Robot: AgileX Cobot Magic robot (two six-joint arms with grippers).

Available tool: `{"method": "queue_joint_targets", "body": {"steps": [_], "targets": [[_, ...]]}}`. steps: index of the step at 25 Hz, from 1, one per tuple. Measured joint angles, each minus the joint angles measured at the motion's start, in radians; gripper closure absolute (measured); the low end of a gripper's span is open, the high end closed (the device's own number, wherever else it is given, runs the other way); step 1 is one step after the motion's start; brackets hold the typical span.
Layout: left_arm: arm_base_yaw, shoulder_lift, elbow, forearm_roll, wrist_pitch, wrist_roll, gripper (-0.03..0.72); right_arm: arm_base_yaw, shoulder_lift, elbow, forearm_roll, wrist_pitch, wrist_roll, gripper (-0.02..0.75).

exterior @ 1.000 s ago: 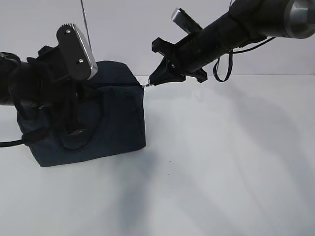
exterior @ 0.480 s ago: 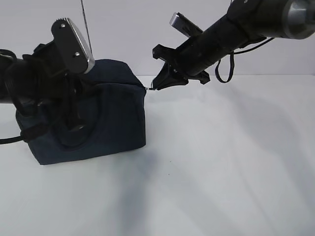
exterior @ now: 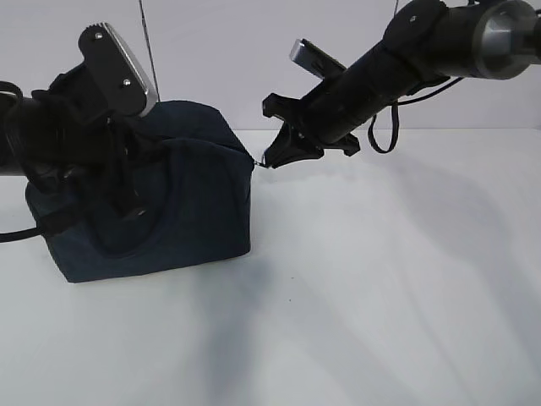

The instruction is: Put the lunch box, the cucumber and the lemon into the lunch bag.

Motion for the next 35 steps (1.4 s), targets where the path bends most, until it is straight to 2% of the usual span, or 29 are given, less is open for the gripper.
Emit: {"method": "queue_joint_targets", "body": {"steps": [12, 35], "targets": [[0.000, -0.001, 0.000, -0.082, -0.002, 0.002, 0.691, 0.000, 0.026, 0.000, -0.010, -0.002, -0.043, 0.730], [0.000, -0.002, 0.000, -0.090, -0.002, 0.002, 0.691, 0.000, 0.052, 0.000, -0.001, -0.020, -0.124, 0.730]]}}
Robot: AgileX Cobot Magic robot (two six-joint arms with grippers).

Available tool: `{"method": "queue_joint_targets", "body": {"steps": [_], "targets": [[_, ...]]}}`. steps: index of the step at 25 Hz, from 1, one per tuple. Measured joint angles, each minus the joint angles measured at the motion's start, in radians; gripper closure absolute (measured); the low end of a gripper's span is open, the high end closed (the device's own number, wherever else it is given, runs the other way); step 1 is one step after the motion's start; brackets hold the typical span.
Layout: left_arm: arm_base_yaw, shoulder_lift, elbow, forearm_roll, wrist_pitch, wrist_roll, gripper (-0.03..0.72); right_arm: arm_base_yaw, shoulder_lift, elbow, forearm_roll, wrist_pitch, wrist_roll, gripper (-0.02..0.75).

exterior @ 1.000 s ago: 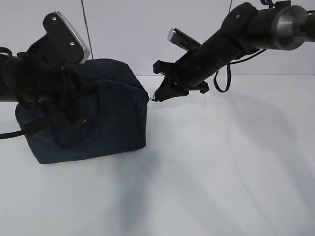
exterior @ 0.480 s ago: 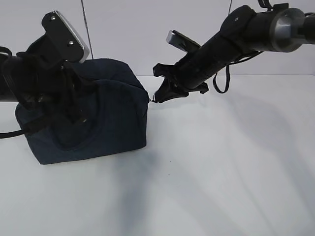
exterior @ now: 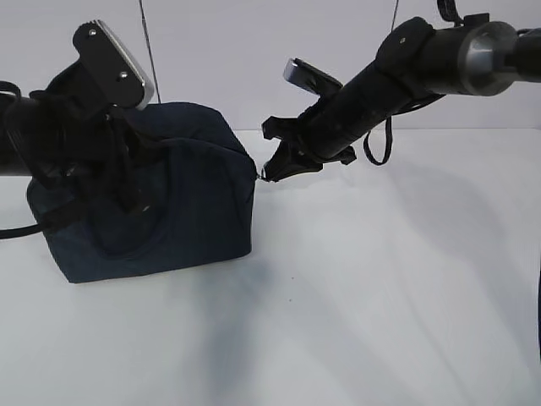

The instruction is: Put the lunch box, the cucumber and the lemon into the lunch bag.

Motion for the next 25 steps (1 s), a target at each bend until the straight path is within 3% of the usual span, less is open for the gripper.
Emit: {"method": "queue_joint_targets", "body": {"steps": [9, 11, 14, 17, 25], "targets": [[0.000, 0.000, 0.000, -0.001, -0.009, 0.000, 0.691, -0.002, 0.002, -0.004, 0.046, 0.002, -0.067, 0.673], [0.000, 0.000, 0.000, -0.002, -0.022, 0.000, 0.691, -0.003, 0.007, -0.007, 0.087, 0.021, -0.113, 0.601], [0.000, 0.003, 0.000, -0.006, -0.038, 0.000, 0.691, -0.003, 0.009, -0.030, 0.116, 0.059, -0.157, 0.415], [0.000, 0.006, 0.000, -0.007, -0.044, 0.000, 0.691, -0.003, 0.009, -0.064, 0.119, 0.124, -0.177, 0.320], [0.000, 0.006, 0.000, -0.009, -0.044, 0.000, 0.691, -0.003, 0.009, -0.159, -0.067, 0.325, -0.230, 0.294]]}}
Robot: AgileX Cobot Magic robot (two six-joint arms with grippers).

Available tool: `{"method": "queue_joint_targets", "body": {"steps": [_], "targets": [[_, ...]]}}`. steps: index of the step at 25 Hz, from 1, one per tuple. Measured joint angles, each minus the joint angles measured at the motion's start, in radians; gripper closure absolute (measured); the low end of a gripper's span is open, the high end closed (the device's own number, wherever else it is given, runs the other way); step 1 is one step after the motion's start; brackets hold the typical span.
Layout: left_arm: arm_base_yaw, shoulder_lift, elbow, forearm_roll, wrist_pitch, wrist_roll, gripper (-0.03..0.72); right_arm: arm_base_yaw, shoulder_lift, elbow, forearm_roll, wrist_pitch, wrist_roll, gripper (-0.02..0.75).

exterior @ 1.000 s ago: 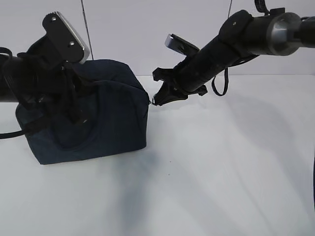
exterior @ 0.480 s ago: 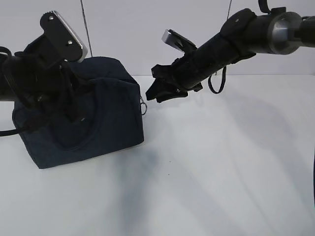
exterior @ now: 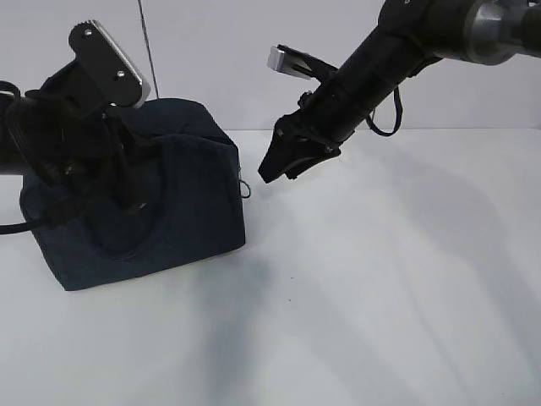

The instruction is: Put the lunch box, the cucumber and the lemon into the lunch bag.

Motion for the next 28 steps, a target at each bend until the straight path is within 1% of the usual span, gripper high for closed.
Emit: {"method": "queue_joint_targets", "body": {"steps": [2, 4, 5, 8, 10, 11, 14, 18, 23, 26, 28], "targets": [[0.000, 0.000, 0.000, -0.005, 0.000, 0.000, 0.685, 0.000, 0.000, -0.017, -0.050, 0.009, -0.009, 0.294], [0.000, 0.000, 0.000, -0.008, 0.016, 0.000, 0.637, 0.000, 0.000, -0.025, -0.075, 0.012, -0.030, 0.293], [0.000, 0.000, 0.000, -0.014, 0.030, 0.000, 0.599, 0.000, 0.000, -0.023, -0.077, 0.014, -0.046, 0.293], [0.000, 0.000, -0.004, -0.042, 0.066, 0.000, 0.411, 0.000, 0.001, -0.023, -0.072, 0.016, -0.087, 0.293], [0.000, 0.000, -0.014, -0.072, 0.073, 0.000, 0.321, 0.000, 0.001, -0.023, -0.057, 0.018, -0.112, 0.293], [0.000, 0.000, -0.022, -0.085, 0.073, 0.000, 0.294, 0.000, 0.001, -0.023, -0.047, 0.018, -0.116, 0.293], [0.000, -0.011, -0.040, -0.129, 0.073, -0.002, 0.265, 0.000, 0.001, -0.023, -0.042, 0.018, -0.124, 0.293], [0.000, -0.064, -0.043, -0.142, 0.070, -0.077, 0.258, -0.001, -0.034, -0.023, -0.062, 0.018, -0.132, 0.293], [0.000, -0.117, -0.070, -0.146, 0.039, -0.209, 0.256, -0.002, -0.112, -0.038, -0.146, 0.024, -0.120, 0.292], [0.004, -0.117, -0.107, -0.146, 0.028, -0.294, 0.256, -0.002, -0.147, -0.074, -0.227, 0.027, -0.079, 0.291], [0.006, -0.117, -0.146, -0.146, 0.031, -0.331, 0.261, -0.002, -0.181, -0.097, -0.279, 0.028, -0.058, 0.288]]}}
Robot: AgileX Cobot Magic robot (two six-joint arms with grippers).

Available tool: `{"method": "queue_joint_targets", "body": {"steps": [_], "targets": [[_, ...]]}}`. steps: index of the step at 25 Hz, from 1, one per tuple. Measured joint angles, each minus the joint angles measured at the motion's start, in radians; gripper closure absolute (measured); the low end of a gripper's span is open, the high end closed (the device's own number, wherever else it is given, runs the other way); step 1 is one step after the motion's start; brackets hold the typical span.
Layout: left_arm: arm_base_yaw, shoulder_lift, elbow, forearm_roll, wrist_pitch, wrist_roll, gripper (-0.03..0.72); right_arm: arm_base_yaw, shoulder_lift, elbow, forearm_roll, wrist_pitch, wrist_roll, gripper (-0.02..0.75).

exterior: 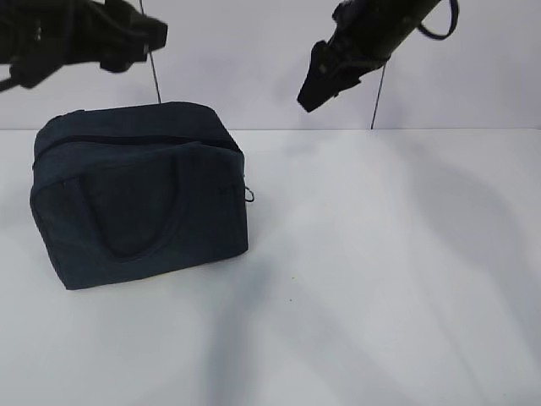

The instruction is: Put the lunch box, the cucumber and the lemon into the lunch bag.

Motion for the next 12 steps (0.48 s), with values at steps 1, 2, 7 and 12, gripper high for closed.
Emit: {"method": "queue_joint_targets", "body": {"steps": [1, 2, 7, 12], "targets": [[0.000, 0.000, -0.023, 0.000, 0.012, -0.009, 0.263, 0.000, -0.018, -0.004, -0.019, 0.002, 0.007, 0.288], [0.000, 0.000, -0.044, 0.000, 0.027, -0.013, 0.265, 0.000, -0.043, -0.007, -0.036, 0.002, 0.017, 0.288], [0.000, 0.000, -0.148, 0.000, 0.069, -0.023, 0.267, 0.000, -0.163, -0.007, -0.112, 0.016, 0.063, 0.288], [0.000, 0.000, -0.162, 0.000, 0.099, -0.024, 0.287, 0.000, -0.272, -0.007, -0.198, 0.025, 0.125, 0.288]]}}
